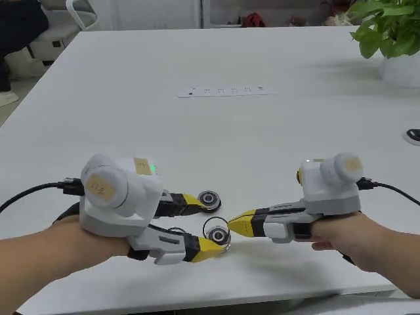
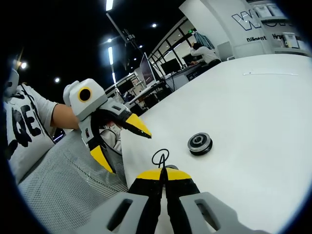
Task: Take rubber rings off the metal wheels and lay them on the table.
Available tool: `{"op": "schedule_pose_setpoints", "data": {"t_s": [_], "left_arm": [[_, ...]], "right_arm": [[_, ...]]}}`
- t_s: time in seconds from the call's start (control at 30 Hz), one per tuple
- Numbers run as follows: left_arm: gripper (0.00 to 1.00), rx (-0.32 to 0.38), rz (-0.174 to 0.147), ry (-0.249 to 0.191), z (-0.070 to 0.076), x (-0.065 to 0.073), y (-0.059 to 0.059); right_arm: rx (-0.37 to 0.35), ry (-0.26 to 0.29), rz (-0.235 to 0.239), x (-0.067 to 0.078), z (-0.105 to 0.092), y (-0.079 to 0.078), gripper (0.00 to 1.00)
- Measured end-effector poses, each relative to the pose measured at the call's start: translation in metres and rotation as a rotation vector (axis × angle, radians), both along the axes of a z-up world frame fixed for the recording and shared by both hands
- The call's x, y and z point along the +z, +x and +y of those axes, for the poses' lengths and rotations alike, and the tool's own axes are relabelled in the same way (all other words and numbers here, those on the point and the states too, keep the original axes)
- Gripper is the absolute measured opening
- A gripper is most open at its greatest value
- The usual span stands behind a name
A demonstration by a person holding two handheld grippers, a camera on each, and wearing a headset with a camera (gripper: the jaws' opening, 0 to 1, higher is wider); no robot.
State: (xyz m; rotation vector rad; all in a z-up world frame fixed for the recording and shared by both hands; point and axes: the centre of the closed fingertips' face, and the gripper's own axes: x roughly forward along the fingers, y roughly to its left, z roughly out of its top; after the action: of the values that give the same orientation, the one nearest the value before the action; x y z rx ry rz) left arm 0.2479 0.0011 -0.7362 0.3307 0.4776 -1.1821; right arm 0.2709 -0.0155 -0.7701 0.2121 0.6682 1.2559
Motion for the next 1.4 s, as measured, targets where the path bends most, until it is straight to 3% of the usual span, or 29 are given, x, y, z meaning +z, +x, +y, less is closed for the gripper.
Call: {"op": "schedule_pose_setpoints", "data": {"t_s": [0.2, 0.43, 0.73, 1.07, 1.4], "left_arm": [[0.49, 0.04, -0.012, -0.014, 0.016, 0.006, 0.007], [0.54, 0.059, -0.03, -0.031, 0.03, 0.013, 0.006], [0.57, 0.097, -0.028, -0.032, 0.049, 0.012, 0.007], [0.61, 0.153, -0.033, -0.032, 0.071, 0.011, 0.011], [0.63, 0.195, -0.032, -0.03, 0.086, 0.007, 0.012]], "right_arm": [[0.019, 0.002, -0.002, 0.006, 0.002, -0.001, 0.0], [0.04, 0.008, -0.013, 0.017, 0.01, 0.0, 0.0], [0.066, 0.01, -0.025, 0.025, 0.022, 0.003, 0.0], [0.1, -0.001, -0.028, 0.025, 0.039, 0.006, 0.0], [0.148, -0.037, -0.017, 0.012, 0.056, 0.001, 0.0]]}}
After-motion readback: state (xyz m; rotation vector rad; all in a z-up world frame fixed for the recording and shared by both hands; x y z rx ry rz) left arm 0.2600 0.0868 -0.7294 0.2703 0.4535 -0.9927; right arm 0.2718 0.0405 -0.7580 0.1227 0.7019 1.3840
